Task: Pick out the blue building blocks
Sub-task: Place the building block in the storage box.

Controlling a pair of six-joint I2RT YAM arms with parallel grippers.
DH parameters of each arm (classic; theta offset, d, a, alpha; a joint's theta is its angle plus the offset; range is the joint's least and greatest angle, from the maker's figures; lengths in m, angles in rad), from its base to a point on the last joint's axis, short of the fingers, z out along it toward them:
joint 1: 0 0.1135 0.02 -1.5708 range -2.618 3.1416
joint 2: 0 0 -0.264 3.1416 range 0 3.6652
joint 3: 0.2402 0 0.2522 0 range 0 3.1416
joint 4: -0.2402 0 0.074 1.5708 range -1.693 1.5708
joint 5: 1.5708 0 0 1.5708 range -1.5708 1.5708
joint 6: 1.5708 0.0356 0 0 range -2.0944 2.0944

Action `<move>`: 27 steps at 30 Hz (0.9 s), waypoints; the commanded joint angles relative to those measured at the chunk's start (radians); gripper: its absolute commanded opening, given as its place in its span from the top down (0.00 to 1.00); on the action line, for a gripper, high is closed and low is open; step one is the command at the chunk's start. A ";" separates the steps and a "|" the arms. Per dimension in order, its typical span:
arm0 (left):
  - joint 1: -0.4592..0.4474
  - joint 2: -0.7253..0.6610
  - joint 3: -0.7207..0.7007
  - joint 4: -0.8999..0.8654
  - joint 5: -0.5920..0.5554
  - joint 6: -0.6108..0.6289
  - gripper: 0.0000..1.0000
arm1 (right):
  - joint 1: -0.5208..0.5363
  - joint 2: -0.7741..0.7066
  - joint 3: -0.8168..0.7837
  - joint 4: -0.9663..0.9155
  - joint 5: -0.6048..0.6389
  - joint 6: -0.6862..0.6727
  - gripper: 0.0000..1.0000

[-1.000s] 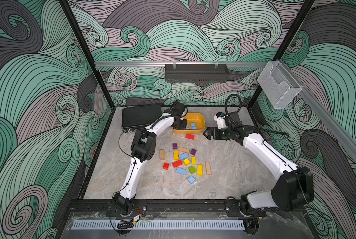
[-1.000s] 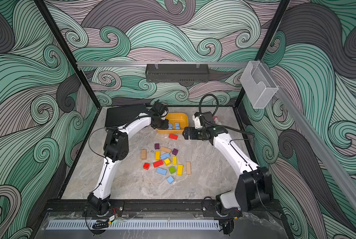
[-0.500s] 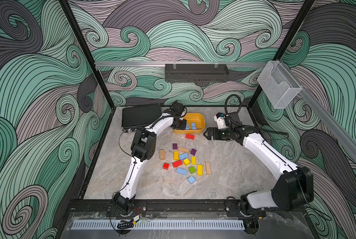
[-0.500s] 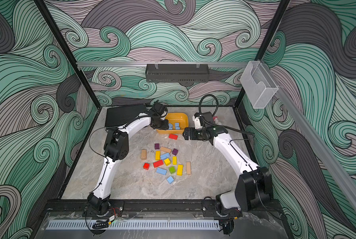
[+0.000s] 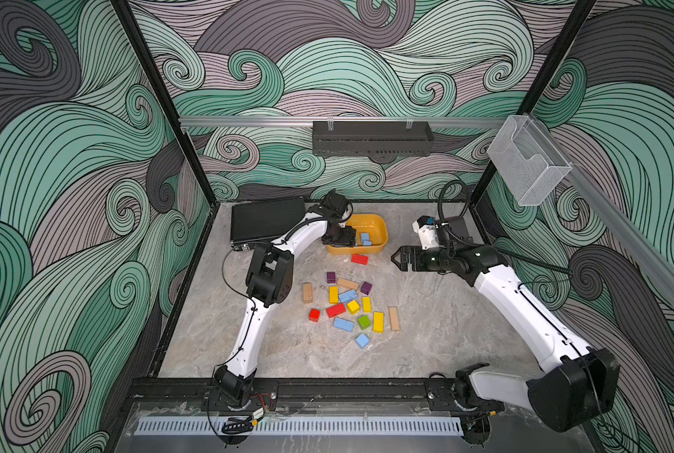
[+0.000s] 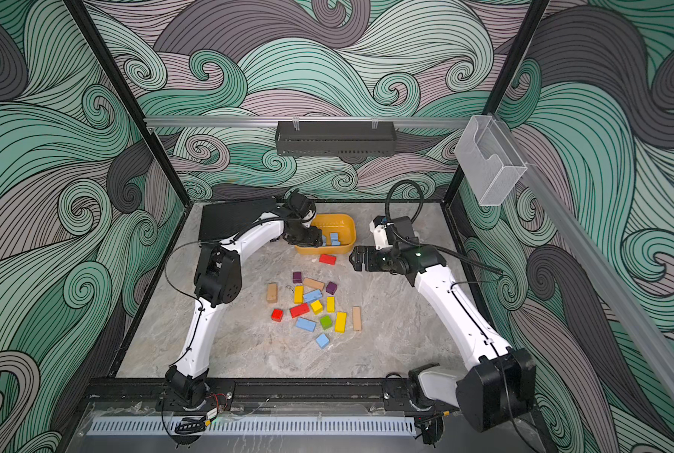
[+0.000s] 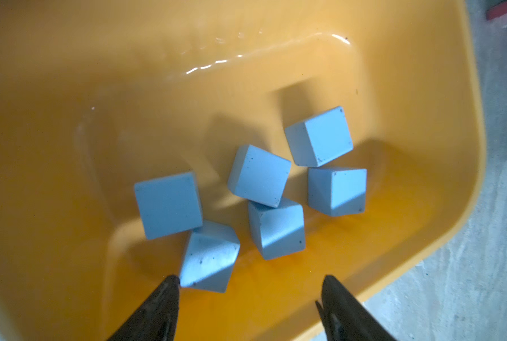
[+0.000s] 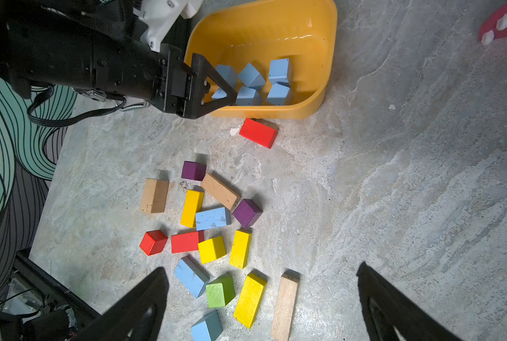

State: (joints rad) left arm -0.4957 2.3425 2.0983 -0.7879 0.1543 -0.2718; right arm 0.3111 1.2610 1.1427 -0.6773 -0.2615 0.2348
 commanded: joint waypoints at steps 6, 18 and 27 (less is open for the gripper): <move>0.006 -0.259 -0.080 -0.032 0.003 0.006 0.15 | 0.051 -0.090 -0.012 -0.119 -0.005 -0.040 0.00; 0.005 -0.671 -0.418 0.018 -0.079 0.067 0.06 | 0.200 -0.227 -0.084 -0.206 0.037 -0.019 0.00; 0.006 -0.929 -0.697 0.021 -0.144 0.044 0.04 | 0.304 -0.320 -0.166 -0.264 0.062 0.002 0.04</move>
State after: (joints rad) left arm -0.4934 1.4605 1.4353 -0.7540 0.0521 -0.2241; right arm 0.5907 0.9604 1.0000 -0.8982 -0.2203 0.2211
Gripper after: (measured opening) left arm 0.964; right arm 0.968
